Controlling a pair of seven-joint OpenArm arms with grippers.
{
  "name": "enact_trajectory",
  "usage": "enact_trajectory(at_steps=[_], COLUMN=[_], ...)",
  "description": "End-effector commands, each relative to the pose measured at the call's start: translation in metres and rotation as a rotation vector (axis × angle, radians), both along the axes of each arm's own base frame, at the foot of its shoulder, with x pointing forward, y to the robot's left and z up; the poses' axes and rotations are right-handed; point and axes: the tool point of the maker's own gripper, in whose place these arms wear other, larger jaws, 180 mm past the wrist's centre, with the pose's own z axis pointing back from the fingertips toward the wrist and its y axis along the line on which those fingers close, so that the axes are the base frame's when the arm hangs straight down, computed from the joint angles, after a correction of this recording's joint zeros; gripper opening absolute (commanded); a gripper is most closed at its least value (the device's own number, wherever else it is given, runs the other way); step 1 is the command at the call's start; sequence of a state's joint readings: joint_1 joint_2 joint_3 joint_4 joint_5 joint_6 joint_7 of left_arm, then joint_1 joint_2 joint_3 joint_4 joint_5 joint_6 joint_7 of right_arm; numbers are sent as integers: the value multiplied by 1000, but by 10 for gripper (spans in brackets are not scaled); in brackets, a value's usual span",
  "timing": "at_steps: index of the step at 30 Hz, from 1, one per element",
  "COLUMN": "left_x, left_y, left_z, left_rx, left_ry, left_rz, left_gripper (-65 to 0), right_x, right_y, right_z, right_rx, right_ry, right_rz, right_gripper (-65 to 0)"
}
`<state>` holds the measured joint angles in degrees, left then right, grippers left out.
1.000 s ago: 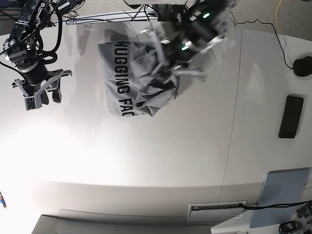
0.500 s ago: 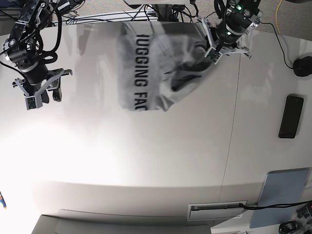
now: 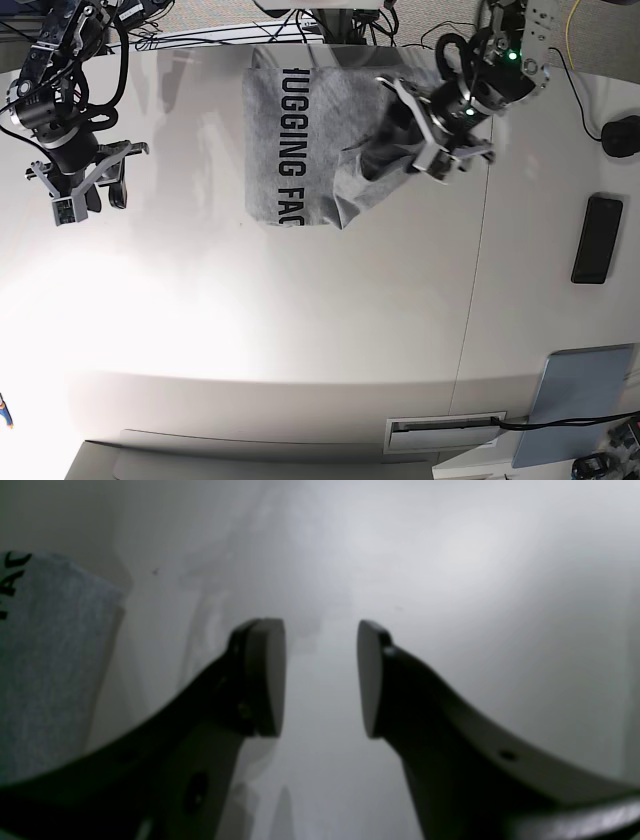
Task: Fold the T-shirt properly
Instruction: 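Drag the bundle's loose fabric with the left gripper to flatten it, then pat down the folded shirt's edge with the left gripper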
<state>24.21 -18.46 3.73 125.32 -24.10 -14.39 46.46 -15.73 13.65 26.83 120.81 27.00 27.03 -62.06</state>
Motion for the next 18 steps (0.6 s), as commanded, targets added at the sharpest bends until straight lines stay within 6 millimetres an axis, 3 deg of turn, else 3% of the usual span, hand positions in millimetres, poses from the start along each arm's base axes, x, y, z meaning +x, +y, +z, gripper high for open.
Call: enact_trajectory(at_steps=[1,8,14,16,18], left_x=[8,16,27,34,43], left_y=[-4,-23,-24,-23,-19], left_z=[10,6,-17,-23,-24], left_rx=[-35,-132,-146,-144,-124], left_ry=[-37,2,59,66,46], left_rz=[12,21,58,67,75], left_gripper=[-290,-292,-293,-329,-411], right_x=[6,6,5,5,5], right_y=[0,1,0,0,0], right_z=[13,13,12,12,12], right_rx=[-10,-10,-11,-11,-11], right_ry=[-49,-49,-46,-45,-45], right_rz=[16,16,15,15,15], right_gripper=[-410,-410,-410,-410,-410])
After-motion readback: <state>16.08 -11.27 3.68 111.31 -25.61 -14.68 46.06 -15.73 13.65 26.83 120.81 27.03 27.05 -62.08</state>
